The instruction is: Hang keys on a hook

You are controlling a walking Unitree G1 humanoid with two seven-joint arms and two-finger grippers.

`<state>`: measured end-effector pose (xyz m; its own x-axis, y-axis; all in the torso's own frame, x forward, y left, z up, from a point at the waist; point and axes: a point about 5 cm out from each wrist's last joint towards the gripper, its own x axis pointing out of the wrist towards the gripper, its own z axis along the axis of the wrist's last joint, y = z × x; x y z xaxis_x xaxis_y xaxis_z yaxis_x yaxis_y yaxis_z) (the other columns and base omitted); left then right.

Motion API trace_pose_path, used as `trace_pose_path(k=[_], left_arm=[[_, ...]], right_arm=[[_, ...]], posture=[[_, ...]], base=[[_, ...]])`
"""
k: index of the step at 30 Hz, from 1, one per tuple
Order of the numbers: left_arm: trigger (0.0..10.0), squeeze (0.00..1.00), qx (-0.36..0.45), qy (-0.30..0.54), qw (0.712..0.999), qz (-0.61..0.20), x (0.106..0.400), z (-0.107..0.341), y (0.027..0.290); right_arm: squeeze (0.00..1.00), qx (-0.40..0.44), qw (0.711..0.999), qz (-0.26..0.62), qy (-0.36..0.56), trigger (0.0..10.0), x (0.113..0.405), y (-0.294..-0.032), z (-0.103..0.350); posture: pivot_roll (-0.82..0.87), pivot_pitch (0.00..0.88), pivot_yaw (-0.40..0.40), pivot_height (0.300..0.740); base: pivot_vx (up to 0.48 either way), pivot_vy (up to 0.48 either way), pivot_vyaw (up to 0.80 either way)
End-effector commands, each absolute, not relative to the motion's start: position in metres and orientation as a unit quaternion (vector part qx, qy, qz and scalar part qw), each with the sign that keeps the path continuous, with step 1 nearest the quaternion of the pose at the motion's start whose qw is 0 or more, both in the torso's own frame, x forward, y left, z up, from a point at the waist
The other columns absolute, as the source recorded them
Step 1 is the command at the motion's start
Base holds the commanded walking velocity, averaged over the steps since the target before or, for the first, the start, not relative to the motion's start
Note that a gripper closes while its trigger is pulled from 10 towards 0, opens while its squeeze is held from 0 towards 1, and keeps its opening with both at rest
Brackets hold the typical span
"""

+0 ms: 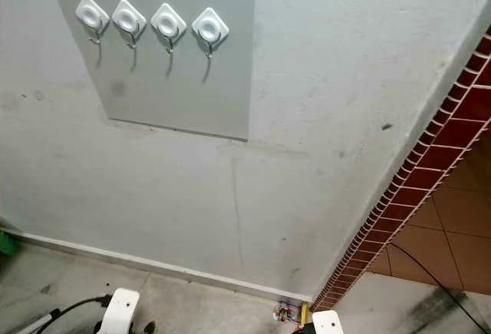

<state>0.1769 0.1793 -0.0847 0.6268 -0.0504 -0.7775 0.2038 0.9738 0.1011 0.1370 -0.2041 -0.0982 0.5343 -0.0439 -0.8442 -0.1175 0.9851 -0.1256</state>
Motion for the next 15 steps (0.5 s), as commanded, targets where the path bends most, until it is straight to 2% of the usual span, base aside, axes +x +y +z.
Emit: trace_pose_path(k=[1,9,15], left_arm=[[10.0,0.0,0.1,0.418,0.899,-0.087,0.181,-0.083,0.176],[10.0,0.0,0.097,0.404,0.903,-0.103,0.19,-0.079,0.167],[10.0,0.0,0.033,0.412,0.908,-0.072,0.188,-0.08,0.163]], right_arm=[[0.0,-0.089,0.872,0.029,0.481,10.0,0.136,-0.205,-0.098],[0.0,-0.083,0.877,0.032,0.472,10.0,0.14,-0.205,-0.096],[0.0,-0.077,0.882,0.029,0.464,10.0,0.145,-0.204,-0.095]], posture=[[-0.02,0.0,0.017,0.74],[-0.01,0.026,0.018,0.74],[-0.02,0.005,0.008,0.74]], base=[[0.0,0.0,0.0],[0.0,0.0,0.0],[0.0,0.0,0.0]])
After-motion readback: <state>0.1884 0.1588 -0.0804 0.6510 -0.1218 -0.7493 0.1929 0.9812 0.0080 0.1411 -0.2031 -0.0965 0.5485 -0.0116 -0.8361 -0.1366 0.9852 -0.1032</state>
